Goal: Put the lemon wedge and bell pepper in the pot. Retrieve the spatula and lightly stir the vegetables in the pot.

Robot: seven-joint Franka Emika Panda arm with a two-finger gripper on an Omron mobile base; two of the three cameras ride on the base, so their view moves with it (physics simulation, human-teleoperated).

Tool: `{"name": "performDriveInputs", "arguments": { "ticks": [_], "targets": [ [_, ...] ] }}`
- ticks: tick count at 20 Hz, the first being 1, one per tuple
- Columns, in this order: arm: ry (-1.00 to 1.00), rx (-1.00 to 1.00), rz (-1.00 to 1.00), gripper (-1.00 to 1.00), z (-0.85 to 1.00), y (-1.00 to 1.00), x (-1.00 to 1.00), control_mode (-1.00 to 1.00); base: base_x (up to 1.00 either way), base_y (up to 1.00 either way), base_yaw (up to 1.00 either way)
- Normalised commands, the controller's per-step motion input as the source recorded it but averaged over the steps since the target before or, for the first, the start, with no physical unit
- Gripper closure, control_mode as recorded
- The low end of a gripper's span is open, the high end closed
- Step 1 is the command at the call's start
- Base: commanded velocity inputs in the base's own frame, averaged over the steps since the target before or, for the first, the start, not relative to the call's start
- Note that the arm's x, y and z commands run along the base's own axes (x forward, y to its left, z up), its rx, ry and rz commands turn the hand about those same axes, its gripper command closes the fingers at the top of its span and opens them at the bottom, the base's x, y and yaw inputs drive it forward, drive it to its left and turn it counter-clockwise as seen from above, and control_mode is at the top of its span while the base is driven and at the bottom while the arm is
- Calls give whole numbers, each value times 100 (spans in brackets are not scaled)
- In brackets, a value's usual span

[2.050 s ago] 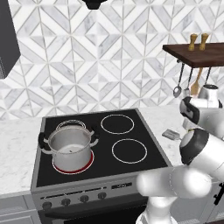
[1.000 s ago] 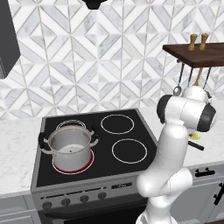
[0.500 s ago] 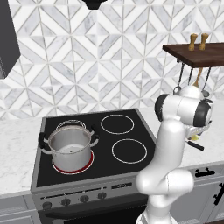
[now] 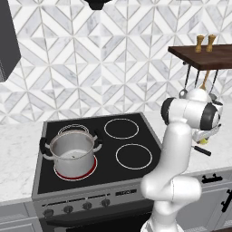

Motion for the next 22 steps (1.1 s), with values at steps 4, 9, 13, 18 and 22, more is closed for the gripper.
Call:
{"name": "performDriveInputs", "arguments": {
  "ticks": [4,9,13,18,22],
  "targets": [
    [-1,0,0,100,-7,9,-4,-100,0,0,0],
    [-14,0,-1,100,59,17,-19,-100,0,0,0],
    [-17,0,0,100,100,41,-22,-100,0,0,0],
    [-2,0,0,100,97,89,-22,-100,0,0,0],
    [3,0,0,100,96,100,-21,-100,0,0,0]
  ]
}}
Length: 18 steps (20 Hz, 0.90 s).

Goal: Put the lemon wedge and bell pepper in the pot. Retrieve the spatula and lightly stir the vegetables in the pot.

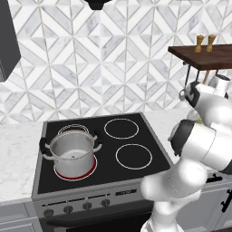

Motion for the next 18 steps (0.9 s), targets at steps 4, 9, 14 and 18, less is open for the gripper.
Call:
{"name": "performDriveInputs", "arguments": {
  "ticks": [4,9,14,18],
  "targets": [
    [10,0,0,100,91,100,-25,-100,0,0,0],
    [11,0,0,100,33,100,-36,-100,0,0,0],
    [14,0,2,100,19,100,-23,-100,0,0,0],
    [15,0,2,100,20,100,-12,-100,0,0,0]
  ]
}}
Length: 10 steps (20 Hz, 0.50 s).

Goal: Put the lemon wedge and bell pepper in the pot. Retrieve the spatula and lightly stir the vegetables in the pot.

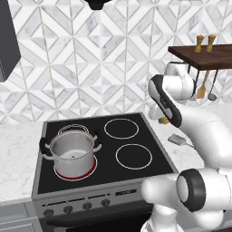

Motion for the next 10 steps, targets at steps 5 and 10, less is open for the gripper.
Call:
{"name": "performDriveInputs", "arguments": {
  "ticks": [5,10],
  "targets": [
    [8,0,3,100,7,100,-20,-100,0,0,0],
    [7,0,3,100,0,100,-20,-100,0,0,0]
  ]
}}
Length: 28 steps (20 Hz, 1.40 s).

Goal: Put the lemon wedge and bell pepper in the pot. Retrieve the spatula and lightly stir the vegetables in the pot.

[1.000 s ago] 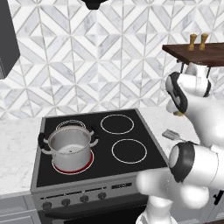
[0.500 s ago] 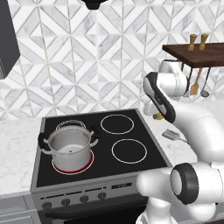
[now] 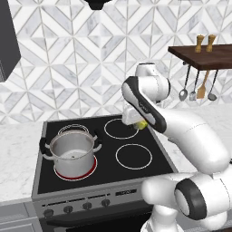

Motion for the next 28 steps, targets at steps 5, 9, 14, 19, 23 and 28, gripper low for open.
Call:
{"name": "performDriveInputs", "arguments": {
  "ticks": [5,9,14,19,23,28],
  "targets": [
    [2,0,3,100,0,100,-17,-100,0,0,0],
    [0,0,0,100,0,100,-1,-100,0,0,0],
    [0,-2,0,100,-5,100,4,-100,0,0,0],
    [0,-5,0,100,-28,99,16,-100,0,0,0],
    [-1,-8,0,100,-45,65,47,-100,0,0,0],
    [0,-1,1,100,-49,35,72,-100,0,0,0]
  ]
}}
